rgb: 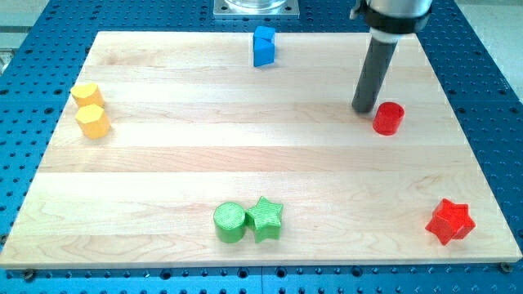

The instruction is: Push the red circle closer to the red star

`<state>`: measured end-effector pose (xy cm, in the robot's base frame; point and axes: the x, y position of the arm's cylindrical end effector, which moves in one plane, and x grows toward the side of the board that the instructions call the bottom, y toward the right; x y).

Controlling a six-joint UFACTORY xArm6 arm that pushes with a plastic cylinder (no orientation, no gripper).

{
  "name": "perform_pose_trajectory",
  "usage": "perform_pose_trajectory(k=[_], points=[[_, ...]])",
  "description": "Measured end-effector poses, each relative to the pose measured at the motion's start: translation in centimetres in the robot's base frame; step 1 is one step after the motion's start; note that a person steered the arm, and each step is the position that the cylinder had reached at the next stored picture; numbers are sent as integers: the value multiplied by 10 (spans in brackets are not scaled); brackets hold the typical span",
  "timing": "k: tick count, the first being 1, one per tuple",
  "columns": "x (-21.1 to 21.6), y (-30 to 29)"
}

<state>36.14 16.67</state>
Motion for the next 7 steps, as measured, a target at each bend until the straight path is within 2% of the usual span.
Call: perform_pose_trajectory(k=[1, 2, 4, 5, 7], points=[[11, 19], [69, 20], [62, 24], [104, 26], [98, 33]])
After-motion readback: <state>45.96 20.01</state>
